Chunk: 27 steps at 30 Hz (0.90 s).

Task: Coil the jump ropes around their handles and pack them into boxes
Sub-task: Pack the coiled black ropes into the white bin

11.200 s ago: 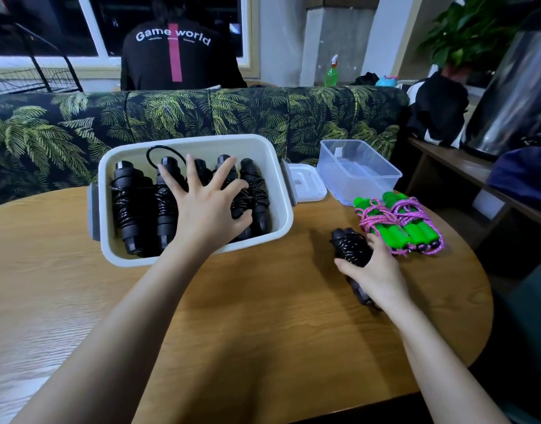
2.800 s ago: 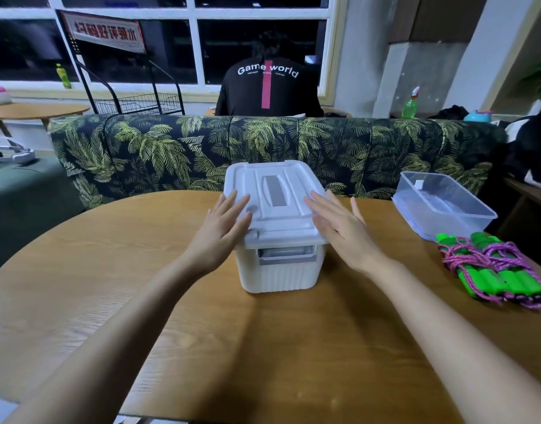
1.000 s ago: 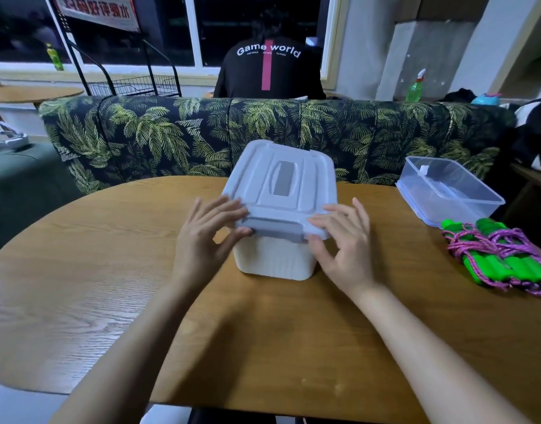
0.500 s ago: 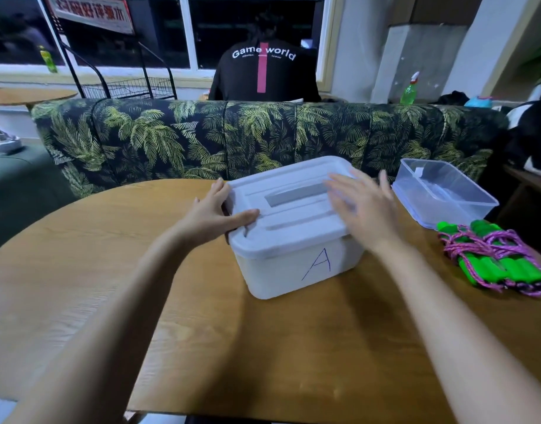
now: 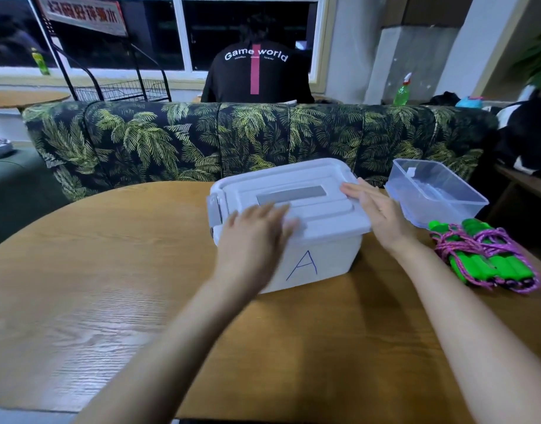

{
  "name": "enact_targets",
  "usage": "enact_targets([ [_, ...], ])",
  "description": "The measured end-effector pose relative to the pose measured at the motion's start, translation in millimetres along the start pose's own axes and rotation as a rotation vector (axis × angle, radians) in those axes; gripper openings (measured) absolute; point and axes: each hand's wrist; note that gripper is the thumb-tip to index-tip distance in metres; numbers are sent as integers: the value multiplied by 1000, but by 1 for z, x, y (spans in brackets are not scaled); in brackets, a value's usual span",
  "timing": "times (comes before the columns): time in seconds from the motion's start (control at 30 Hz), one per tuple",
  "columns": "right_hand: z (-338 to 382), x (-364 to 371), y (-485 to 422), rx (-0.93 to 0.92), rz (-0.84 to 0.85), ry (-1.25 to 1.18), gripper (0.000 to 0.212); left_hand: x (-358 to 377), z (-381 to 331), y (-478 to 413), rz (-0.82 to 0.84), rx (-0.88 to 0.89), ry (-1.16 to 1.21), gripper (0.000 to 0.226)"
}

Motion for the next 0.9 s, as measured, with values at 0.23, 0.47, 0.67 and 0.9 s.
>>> enact_targets([
  [0.23,27,7,21,-193,-31,314,55,8,67,-21,134,88,-257,46],
  [0.47,80,52,38,-384,26,471,45,-1,66,-50,196,-387,-1,55],
  [0.67,66,29,24,-341,87,337,44,11,12,-10,301,-396,326,89],
  [0.9,34,3,9,-223,43,146,33,6,41,-29,497,-299,460,84],
])
Point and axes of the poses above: each hand's wrist, its own y-axis away from the middle knuckle, its own x-axis out of the palm, z = x × y, and after that the axes turned 10 degrees about -x, right-handed
